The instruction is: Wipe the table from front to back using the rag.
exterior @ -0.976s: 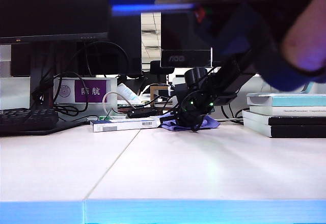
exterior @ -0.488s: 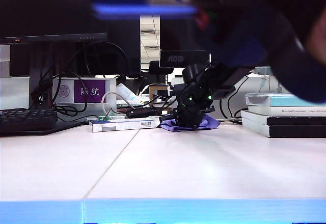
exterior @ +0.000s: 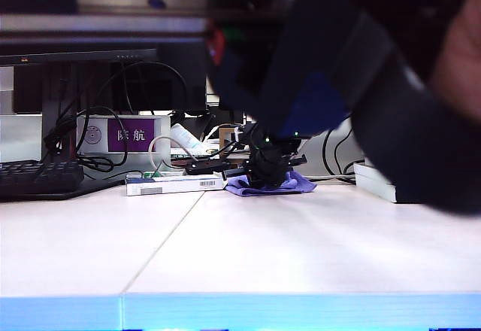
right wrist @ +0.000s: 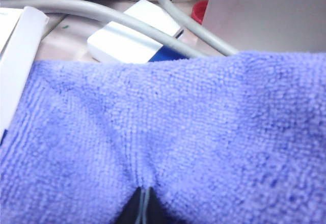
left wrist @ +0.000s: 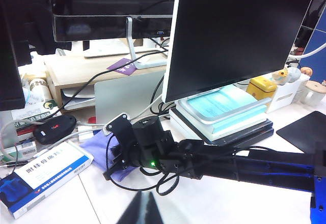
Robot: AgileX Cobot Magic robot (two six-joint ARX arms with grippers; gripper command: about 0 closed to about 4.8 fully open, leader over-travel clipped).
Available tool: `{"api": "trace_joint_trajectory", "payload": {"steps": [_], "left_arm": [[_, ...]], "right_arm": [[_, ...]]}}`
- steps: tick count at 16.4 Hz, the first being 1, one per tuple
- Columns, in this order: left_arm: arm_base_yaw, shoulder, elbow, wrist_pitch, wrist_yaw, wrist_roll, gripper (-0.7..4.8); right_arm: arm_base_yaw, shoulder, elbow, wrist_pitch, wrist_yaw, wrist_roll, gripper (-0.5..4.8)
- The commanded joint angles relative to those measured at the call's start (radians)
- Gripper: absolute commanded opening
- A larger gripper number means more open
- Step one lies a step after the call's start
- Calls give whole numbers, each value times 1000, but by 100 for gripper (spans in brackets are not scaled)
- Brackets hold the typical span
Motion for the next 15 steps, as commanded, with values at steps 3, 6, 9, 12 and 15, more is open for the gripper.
{"api": "trace_joint_trajectory", "payload": {"steps": [3, 6, 9, 12, 15], "left_arm": [[0, -2, 5, 4, 6, 1, -5], [0, -2, 5, 5, 6, 1, -5], [0, -2, 5, 6, 6, 1, -5], [0, -2, 5, 14, 6, 1, -5], [0, -3, 5, 21, 6, 1, -5]], "right_arm": [[5, 14, -11, 1, -18, 22, -6], [5, -6, -11, -156, -16, 39, -6], [5, -27, -11, -275, -16, 39, -6], [6, -45, -11, -402, -17, 41, -6], [6, -59, -11, -490, -20, 58, -6]]}}
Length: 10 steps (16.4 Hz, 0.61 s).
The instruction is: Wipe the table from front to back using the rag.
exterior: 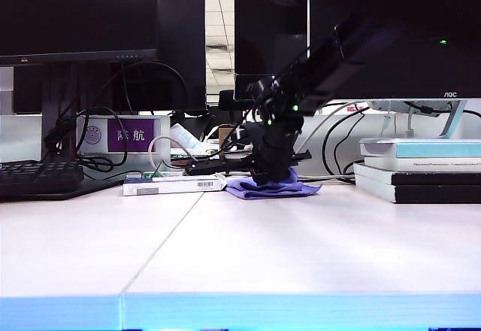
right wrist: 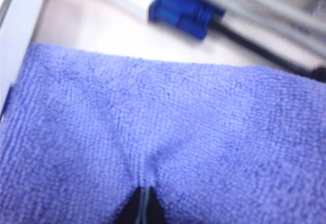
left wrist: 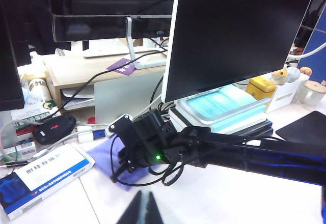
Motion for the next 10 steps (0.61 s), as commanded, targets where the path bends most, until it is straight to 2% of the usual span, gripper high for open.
{"api": "trace_joint_trajectory", "payload": {"steps": [1, 5, 10], "left_arm": [[0, -2, 5, 20, 5, 1, -5], [0, -3, 5, 33, 6, 1, -5], [0, -3, 5, 42, 5, 1, -5]], "right_arm": [[3, 4, -20, -230, -10, 19, -6], [9, -32, -20, -322, -10, 18, -6], [14, -31, -23, -292, -10, 19, -6]]}}
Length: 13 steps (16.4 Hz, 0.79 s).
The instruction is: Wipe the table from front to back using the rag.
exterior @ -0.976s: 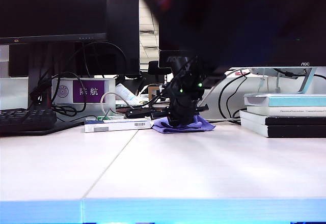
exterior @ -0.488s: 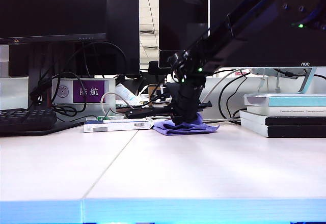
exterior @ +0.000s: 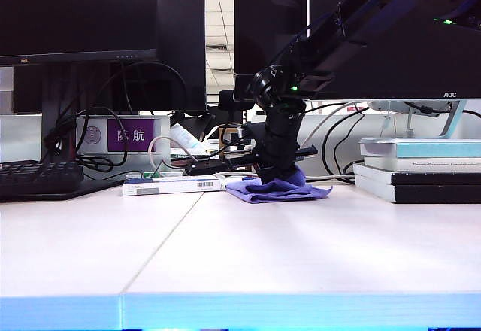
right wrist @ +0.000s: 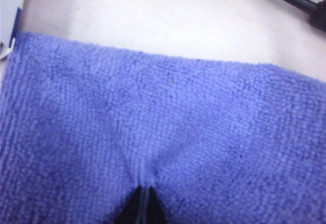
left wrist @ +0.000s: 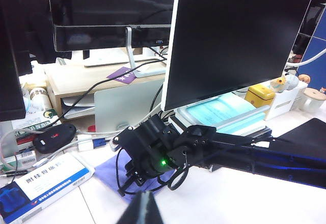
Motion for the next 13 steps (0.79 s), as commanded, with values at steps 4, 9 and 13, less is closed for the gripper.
{"api": "trace_joint_trajectory", "payload": {"steps": [4, 9, 13], "left_arm": [[-1, -2, 5, 14, 5, 1, -5], [0, -2, 5, 26, 5, 1, -5], [-1, -2, 5, 29, 5, 1, -5]], "right_arm": [[5, 32, -20, -21, -10, 10, -6], [14, 10, -19, -105, -9, 11, -6], [14, 15, -20, -33, -11, 16, -6]]}}
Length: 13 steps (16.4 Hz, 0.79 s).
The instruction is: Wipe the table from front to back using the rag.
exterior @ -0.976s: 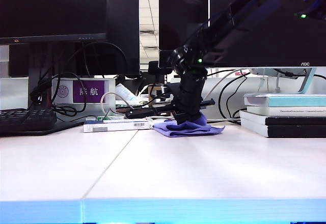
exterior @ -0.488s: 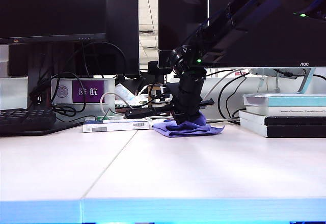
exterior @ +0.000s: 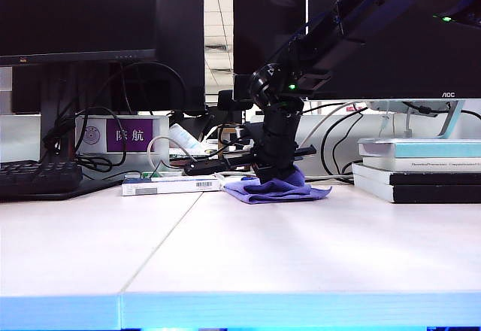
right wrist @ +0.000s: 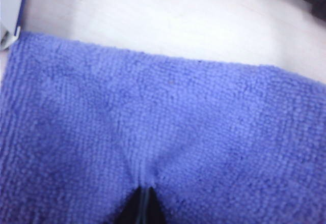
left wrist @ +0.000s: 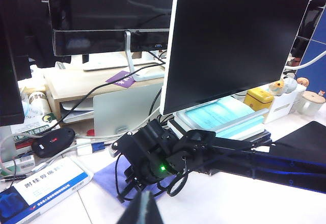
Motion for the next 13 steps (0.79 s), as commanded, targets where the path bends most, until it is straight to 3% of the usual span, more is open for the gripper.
{"api": "trace_joint_trajectory", "payload": {"steps": [1, 3, 13], "left_arm": [[0, -2, 5, 14, 5, 1, -5], [0, -2, 5, 13, 5, 1, -5], [0, -2, 5, 12, 5, 0, -5]], "right_arm": [[5, 28, -14, 6, -19, 24, -6], [4, 45, -14, 115, -19, 32, -6], [2, 127, -13, 365, -24, 33, -5]]}}
